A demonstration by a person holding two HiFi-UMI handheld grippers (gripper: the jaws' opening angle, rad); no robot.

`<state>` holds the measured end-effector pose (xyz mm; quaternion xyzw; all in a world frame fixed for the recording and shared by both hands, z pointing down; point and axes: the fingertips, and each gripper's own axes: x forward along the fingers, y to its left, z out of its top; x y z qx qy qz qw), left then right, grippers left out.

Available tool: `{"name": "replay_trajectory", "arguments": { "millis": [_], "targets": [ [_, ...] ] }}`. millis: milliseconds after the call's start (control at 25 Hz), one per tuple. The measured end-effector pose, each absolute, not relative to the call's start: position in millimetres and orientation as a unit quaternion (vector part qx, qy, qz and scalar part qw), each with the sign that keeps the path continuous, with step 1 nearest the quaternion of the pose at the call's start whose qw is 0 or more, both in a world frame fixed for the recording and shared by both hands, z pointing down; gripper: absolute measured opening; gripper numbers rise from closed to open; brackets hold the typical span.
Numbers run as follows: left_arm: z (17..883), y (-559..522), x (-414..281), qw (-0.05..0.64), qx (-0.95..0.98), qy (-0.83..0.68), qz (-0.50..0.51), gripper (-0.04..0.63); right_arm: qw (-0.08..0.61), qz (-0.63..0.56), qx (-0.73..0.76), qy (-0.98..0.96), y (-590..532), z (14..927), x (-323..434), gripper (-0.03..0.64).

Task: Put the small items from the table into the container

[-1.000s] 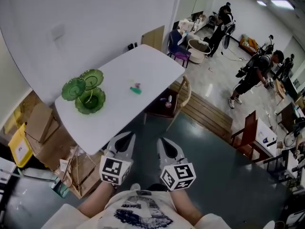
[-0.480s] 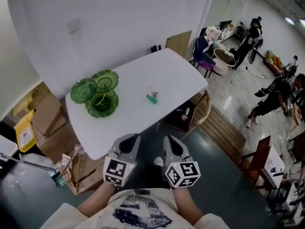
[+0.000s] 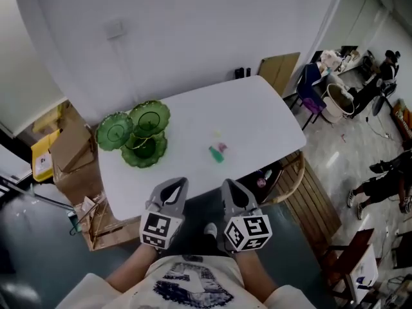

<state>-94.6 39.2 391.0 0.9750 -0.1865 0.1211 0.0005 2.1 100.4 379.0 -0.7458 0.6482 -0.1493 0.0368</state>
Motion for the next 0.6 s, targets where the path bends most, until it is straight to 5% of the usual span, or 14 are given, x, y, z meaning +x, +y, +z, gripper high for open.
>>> {"name": "replay_trajectory", "arguments": {
  "millis": [600],
  "targets": [
    [412, -15, -41, 0.013, 0.944, -0.289, 0.157, -0.011, 0.019, -0.189, -0.661, 0.725, 28, 413, 64, -0.003]
  ]
}}
